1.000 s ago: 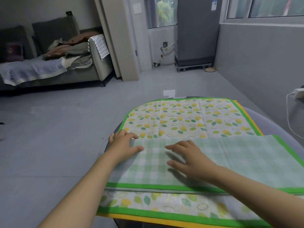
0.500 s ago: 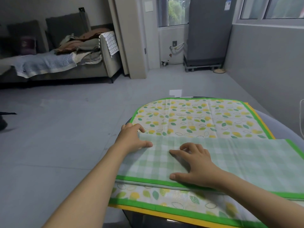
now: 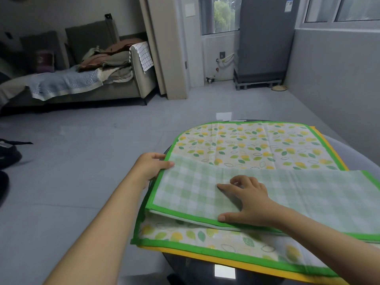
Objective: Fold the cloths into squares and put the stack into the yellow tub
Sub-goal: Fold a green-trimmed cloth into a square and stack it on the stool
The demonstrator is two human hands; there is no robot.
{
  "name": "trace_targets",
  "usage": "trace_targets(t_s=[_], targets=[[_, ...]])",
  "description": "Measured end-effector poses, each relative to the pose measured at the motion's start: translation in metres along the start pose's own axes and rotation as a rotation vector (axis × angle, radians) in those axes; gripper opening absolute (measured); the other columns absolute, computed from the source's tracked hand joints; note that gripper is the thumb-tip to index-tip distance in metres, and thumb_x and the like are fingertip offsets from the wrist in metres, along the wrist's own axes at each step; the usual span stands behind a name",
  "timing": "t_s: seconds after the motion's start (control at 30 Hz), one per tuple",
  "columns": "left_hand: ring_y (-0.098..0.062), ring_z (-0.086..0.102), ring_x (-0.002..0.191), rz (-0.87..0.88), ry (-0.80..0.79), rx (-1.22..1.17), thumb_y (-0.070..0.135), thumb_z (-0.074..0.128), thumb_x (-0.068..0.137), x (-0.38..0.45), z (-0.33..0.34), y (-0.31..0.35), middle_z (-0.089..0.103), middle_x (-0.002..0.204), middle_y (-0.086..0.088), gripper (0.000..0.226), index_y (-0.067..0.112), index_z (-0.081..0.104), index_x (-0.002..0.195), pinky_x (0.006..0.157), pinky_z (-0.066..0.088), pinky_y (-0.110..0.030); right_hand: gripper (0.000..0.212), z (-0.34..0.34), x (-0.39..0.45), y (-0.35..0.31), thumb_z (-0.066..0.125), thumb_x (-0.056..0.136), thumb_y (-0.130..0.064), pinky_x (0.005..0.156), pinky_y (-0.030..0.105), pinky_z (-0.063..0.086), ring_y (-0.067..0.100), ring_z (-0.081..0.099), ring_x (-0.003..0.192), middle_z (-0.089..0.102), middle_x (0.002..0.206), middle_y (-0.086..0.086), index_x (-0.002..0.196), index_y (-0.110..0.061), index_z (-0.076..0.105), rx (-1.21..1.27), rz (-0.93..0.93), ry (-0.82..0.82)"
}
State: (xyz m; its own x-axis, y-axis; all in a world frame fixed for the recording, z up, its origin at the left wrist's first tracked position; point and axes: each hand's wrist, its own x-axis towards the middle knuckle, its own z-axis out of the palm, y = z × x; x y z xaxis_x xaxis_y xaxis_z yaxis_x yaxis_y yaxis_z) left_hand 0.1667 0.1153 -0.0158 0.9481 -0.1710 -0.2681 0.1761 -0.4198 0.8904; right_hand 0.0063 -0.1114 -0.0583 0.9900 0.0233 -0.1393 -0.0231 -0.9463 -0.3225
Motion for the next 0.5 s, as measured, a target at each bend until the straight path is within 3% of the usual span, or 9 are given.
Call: trace_targets(t_s=[0.17, 0.23, 0.33, 0.43, 0.5], targets=[[-0.016, 0.068, 0.059, 0.003, -0.047, -0.203, 0.006, 0.073, 0.078, -0.011, 0.003, 0.022, 0.073, 0.077, -0.008, 0.022, 0.001, 0.066, 0.099, 0.052, 0.056, -0.022, 0.092, 0.001, -0.001, -0.001, 0.047, 0.065, -0.082, 0.109, 0.036, 0.014, 0.020, 0.016, 0.133, 0.019, 0.144, -0.005, 0.144, -0.045, 0.017, -0.021, 0.008, -0.023], [-0.016, 0.067, 0.056, 0.012, -0.085, -0.283, 0.008, 0.070, 0.081, -0.016, 0.010, 0.034, 0.072, 0.069, -0.007, 0.018, 0.001, 0.065, 0.097, 0.056, 0.058, -0.026, 0.106, 0.002, -0.002, 0.001, 0.032, 0.051, -0.092, 0.110, 0.037, 0.013, 0.020, 0.013, 0.135, 0.017, 0.147, -0.005, 0.144, -0.045, 0.015, -0.013, -0.006, -0.032], [-0.021, 0.067, 0.066, 0.031, -0.145, -0.370, 0.014, 0.069, 0.082, -0.024, 0.025, 0.052, 0.069, 0.082, -0.013, 0.021, 0.002, 0.064, 0.099, 0.062, 0.057, -0.031, 0.120, 0.000, -0.005, 0.005, 0.018, 0.039, -0.096, 0.112, 0.037, 0.013, 0.019, 0.013, 0.138, 0.018, 0.150, -0.007, 0.145, -0.041, 0.019, 0.070, -0.031, -0.031], [-0.021, 0.067, 0.065, 0.059, -0.170, -0.441, 0.017, 0.069, 0.082, -0.034, 0.046, 0.067, 0.069, 0.083, -0.014, 0.030, -0.002, 0.062, 0.105, 0.055, 0.058, -0.027, 0.101, -0.009, -0.010, 0.010, 0.041, 0.055, -0.087, 0.111, 0.034, 0.026, 0.015, 0.028, 0.135, 0.038, 0.144, -0.008, 0.141, -0.034, 0.034, 0.282, -0.006, 0.019], [-0.010, 0.060, 0.042, 0.091, -0.196, -0.457, 0.015, 0.065, 0.086, -0.040, 0.061, 0.076, 0.064, 0.055, -0.006, 0.018, -0.001, 0.059, 0.089, 0.040, 0.047, -0.016, 0.071, -0.015, -0.015, 0.015, 0.061, 0.072, -0.063, 0.103, 0.029, 0.039, 0.010, 0.045, 0.123, 0.054, 0.128, -0.007, 0.133, -0.031, 0.046, 0.474, 0.045, 0.095]])
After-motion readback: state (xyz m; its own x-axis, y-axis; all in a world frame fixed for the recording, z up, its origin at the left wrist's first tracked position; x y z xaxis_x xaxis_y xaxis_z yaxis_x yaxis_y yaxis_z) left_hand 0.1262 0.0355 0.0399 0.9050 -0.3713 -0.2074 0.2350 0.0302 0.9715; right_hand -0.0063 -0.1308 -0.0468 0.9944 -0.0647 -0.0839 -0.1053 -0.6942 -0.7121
